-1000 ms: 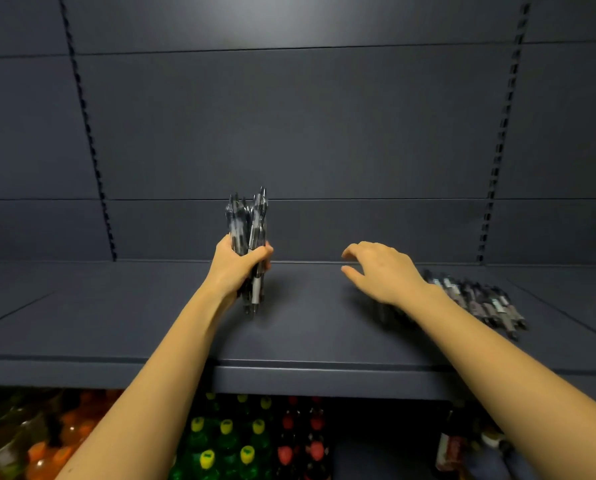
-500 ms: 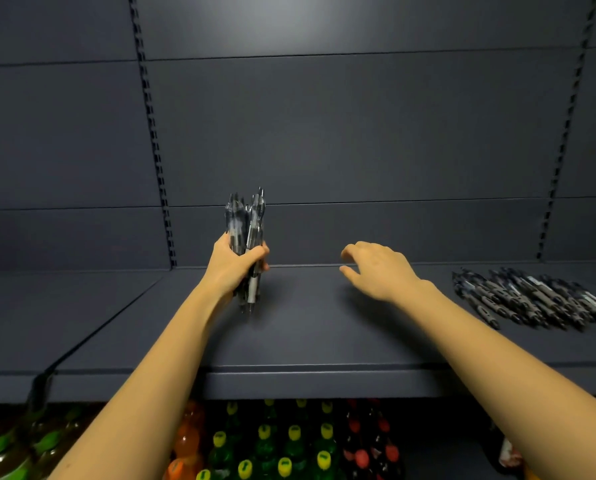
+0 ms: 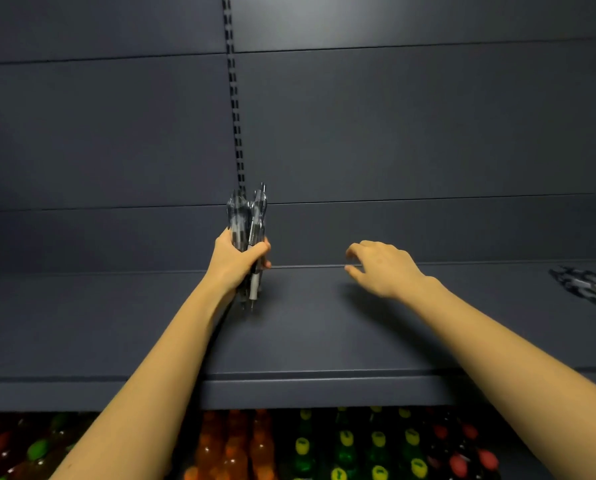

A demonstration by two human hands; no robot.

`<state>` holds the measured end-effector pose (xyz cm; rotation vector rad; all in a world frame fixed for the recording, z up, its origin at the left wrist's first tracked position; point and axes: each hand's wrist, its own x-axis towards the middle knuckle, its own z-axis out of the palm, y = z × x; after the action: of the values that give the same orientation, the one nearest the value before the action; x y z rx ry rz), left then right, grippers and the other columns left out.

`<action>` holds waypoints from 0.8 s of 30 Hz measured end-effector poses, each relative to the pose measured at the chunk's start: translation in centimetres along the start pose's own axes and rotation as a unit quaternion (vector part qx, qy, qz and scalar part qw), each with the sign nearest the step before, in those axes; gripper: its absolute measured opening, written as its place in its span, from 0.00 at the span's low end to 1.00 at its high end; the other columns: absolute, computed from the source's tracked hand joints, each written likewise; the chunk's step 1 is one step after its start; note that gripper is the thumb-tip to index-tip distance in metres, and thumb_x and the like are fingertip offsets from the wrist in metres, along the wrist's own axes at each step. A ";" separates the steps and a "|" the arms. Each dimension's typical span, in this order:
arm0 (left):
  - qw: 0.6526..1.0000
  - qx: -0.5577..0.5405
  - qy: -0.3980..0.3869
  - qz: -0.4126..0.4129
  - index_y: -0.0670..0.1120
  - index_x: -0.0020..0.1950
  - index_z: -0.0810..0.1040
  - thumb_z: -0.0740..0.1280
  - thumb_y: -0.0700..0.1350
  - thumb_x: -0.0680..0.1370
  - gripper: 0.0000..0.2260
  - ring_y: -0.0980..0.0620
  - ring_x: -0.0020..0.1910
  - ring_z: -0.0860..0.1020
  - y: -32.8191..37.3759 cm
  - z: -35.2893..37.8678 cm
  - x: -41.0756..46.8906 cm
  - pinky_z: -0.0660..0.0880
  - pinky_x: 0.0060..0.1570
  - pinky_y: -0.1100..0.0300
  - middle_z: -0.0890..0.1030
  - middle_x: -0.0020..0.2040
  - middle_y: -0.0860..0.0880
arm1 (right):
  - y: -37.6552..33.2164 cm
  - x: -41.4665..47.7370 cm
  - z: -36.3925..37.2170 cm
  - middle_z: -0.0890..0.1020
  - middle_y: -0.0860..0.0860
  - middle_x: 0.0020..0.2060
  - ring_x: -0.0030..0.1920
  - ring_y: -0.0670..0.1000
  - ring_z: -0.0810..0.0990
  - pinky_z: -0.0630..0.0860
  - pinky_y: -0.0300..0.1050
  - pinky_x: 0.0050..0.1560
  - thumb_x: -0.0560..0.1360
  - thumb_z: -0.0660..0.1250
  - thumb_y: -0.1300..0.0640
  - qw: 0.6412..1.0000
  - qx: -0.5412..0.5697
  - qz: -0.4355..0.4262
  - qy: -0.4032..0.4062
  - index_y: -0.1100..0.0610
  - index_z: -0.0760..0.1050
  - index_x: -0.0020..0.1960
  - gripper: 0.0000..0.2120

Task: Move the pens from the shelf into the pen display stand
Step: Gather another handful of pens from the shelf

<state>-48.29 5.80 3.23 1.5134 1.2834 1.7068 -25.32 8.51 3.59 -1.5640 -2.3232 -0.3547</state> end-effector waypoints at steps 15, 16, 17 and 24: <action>0.999 0.033 -0.006 -0.004 0.45 0.45 0.72 0.68 0.34 0.74 0.08 0.55 0.27 0.78 -4.1 -20.7 4.1 0.76 0.37 0.58 0.78 0.40 0.47 | -20.9 7.4 2.5 0.73 0.52 0.63 0.62 0.55 0.72 0.72 0.49 0.55 0.81 0.54 0.48 0.999 -0.019 -0.038 0.001 0.56 0.67 0.67 0.18; 1.000 0.028 0.000 -0.005 0.45 0.45 0.72 0.68 0.34 0.74 0.08 0.55 0.27 0.78 -4.4 -21.8 3.9 0.76 0.37 0.58 0.78 0.40 0.47 | -22.0 7.7 2.8 0.73 0.52 0.63 0.62 0.54 0.72 0.72 0.49 0.55 0.82 0.53 0.48 0.999 -0.023 -0.045 0.000 0.56 0.67 0.67 0.19; 1.000 0.027 0.004 -0.004 0.45 0.45 0.72 0.68 0.34 0.74 0.08 0.55 0.27 0.78 -4.7 -22.8 3.9 0.76 0.36 0.59 0.78 0.40 0.47 | -23.0 7.9 3.0 0.73 0.52 0.63 0.62 0.54 0.72 0.72 0.49 0.55 0.82 0.53 0.47 0.998 -0.025 -0.050 0.002 0.56 0.67 0.68 0.19; 0.999 0.025 0.023 0.004 0.44 0.46 0.72 0.68 0.34 0.74 0.08 0.56 0.27 0.78 -5.4 -30.9 4.5 0.75 0.34 0.62 0.78 0.40 0.48 | -30.9 9.8 2.8 0.74 0.52 0.64 0.63 0.55 0.73 0.72 0.50 0.57 0.81 0.54 0.47 0.998 -0.032 -0.056 0.008 0.55 0.68 0.68 0.19</action>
<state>-79.74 2.41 2.76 1.5166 1.3549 1.7367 -57.77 6.44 4.06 -1.4573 -2.4158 -0.4701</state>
